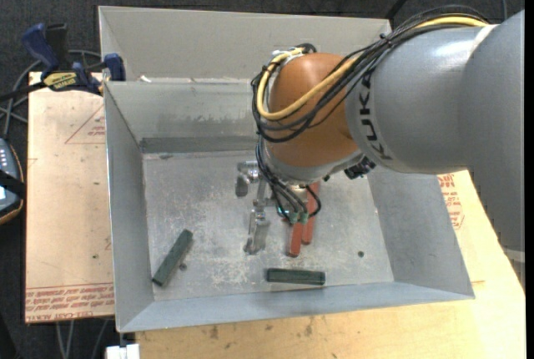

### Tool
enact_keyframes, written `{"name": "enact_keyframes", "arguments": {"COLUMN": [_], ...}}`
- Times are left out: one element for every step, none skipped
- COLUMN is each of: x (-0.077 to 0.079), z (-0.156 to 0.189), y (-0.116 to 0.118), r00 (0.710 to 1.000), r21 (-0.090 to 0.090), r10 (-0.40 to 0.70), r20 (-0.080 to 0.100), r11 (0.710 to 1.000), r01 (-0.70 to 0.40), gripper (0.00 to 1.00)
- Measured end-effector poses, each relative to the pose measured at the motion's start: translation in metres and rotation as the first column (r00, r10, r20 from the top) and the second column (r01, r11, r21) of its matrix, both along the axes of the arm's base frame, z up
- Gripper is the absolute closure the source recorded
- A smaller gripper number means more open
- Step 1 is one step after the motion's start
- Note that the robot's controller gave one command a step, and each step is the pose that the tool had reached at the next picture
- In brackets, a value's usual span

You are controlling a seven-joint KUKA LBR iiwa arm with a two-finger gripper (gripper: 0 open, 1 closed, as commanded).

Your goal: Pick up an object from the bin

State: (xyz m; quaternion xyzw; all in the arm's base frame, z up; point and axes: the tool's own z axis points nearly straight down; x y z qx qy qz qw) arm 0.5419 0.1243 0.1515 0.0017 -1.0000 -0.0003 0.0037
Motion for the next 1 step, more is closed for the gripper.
{"name": "enact_keyframes", "arguments": {"x": [0.0192], "z": [-0.0839], "y": [0.1025], "r00": [0.961], "r21": [0.003], "r10": [0.277], "r20": [0.008], "r11": [0.961], "r01": [-0.277], "gripper": [0.0]}}
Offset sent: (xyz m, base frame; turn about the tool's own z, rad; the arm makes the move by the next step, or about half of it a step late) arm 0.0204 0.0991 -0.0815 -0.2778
